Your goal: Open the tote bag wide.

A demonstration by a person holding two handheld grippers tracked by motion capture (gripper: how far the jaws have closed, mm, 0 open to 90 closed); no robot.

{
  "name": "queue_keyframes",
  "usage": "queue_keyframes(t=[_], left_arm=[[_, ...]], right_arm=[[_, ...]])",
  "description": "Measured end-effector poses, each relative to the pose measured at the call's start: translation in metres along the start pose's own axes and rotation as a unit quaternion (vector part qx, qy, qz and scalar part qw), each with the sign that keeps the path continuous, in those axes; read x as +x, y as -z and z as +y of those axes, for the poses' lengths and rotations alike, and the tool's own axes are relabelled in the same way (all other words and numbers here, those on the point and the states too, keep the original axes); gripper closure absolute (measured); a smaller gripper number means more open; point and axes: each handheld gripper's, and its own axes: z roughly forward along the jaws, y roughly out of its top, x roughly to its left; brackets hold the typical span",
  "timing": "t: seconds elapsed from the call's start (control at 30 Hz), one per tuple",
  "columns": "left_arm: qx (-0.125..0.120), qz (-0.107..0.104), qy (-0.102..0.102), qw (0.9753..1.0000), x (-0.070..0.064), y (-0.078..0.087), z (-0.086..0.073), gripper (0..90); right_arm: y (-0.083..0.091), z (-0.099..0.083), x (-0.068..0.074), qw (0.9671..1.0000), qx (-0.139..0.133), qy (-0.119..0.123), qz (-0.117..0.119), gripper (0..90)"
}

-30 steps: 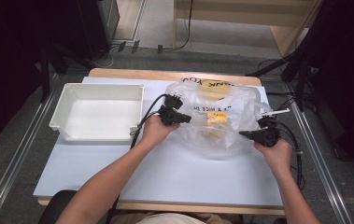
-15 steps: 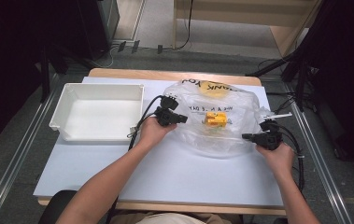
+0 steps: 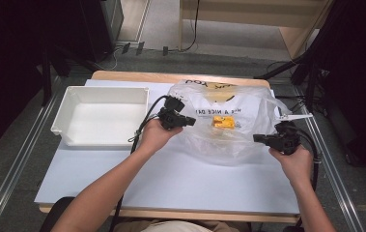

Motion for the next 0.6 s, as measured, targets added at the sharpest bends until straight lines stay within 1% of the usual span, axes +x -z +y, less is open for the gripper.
queue_keyframes(t=[0.03, 0.1, 0.17, 0.2, 0.23, 0.3, 0.4, 0.47, 0.6], left_arm=[[0.001, 0.0, -0.002, 1.0, -0.002, 0.003, 0.002, 90.0], [-0.002, -0.002, -0.007, 1.0, -0.007, 0.01, 0.005, 90.0], [-0.007, -0.006, -0.011, 0.9999, -0.011, 0.018, 0.007, 90.0], [-0.011, -0.007, -0.016, 0.9998, -0.013, 0.022, 0.009, 90.0], [-0.011, -0.007, -0.017, 0.9998, -0.014, 0.024, 0.01, 90.0], [-0.014, -0.009, -0.02, 0.9997, -0.015, 0.029, 0.013, 90.0], [-0.015, -0.006, -0.022, 0.9996, -0.016, 0.034, 0.021, 90.0], [-0.022, -0.006, -0.019, 0.9996, -0.016, 0.038, 0.029, 90.0], [-0.022, -0.004, -0.019, 0.9996, -0.014, 0.042, 0.045, 90.0]], right_arm=[[0.004, 0.002, 0.003, 1.0, -0.004, 0.006, 0.002, 90.0], [0.01, 0.007, 0.009, 0.9999, -0.004, 0.01, 0.006, 90.0], [0.016, 0.012, 0.017, 0.9997, -0.002, 0.025, 0.0, 90.0], [0.018, 0.013, 0.02, 0.9996, -0.004, 0.028, 0.0, 90.0], [0.021, 0.016, 0.024, 0.9993, -0.007, 0.036, 0.002, 90.0], [0.025, 0.019, 0.029, 0.9991, -0.01, 0.042, 0.003, 90.0], [0.028, 0.027, 0.034, 0.9987, -0.013, 0.049, 0.006, 90.0], [0.029, 0.035, 0.036, 0.9985, -0.013, 0.053, 0.004, 90.0], [0.029, 0.056, 0.042, 0.9978, -0.013, 0.065, 0.002, 90.0]])
